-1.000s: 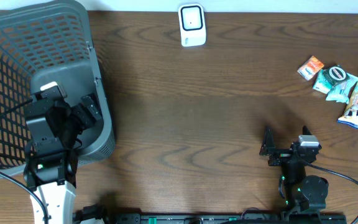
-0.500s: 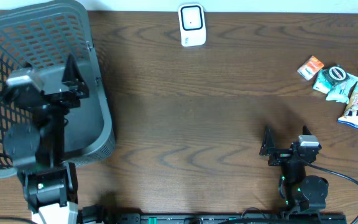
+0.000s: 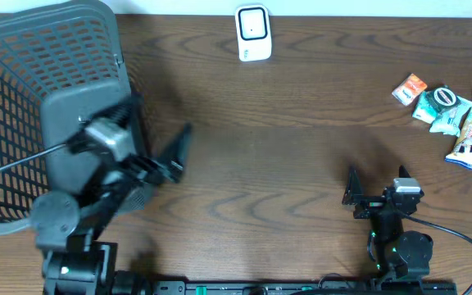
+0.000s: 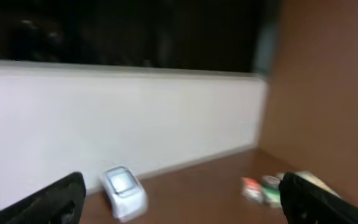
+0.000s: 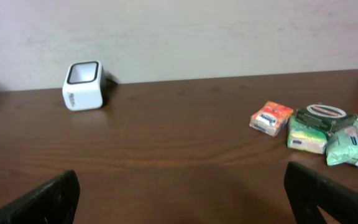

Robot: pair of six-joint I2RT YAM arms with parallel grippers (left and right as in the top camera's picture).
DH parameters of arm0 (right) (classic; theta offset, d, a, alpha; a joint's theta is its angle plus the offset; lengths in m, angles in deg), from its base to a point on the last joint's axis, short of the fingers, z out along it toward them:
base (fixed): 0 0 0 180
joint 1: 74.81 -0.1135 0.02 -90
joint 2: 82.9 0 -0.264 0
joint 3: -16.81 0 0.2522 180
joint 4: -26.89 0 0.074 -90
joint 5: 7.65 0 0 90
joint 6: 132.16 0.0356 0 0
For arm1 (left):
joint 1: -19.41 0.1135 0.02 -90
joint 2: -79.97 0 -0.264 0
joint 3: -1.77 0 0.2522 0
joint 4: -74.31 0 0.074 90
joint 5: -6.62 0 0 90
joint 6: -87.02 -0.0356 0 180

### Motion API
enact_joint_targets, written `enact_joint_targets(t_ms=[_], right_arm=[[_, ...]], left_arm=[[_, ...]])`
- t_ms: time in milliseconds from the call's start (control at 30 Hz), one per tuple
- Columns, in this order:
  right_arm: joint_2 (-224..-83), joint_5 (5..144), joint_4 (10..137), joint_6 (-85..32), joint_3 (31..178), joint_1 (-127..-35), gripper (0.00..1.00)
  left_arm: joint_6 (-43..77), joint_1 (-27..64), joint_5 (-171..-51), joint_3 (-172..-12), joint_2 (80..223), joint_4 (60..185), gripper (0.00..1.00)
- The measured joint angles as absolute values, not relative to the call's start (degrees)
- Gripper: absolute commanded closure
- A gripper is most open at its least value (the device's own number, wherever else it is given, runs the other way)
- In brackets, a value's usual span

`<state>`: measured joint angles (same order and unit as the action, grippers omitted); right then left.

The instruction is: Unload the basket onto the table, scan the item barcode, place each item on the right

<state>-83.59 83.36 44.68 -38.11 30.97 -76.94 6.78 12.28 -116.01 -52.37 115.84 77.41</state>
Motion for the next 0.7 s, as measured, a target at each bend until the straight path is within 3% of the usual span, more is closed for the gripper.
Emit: enact_joint_targets(t_ms=[300, 700], right_arm=[[-83.59, 83.36, 44.66, -38.13, 30.97, -76.94, 0.01], [-83.59, 83.36, 44.68, -38.11, 30.97, -76.94, 0.01]], left_arm=[[6.12, -1.80, -108.12, -52.16, 115.74, 97.70, 0.02], [4.20, -3.53, -88.77, -50.52, 114.71, 106.70, 0.02]])
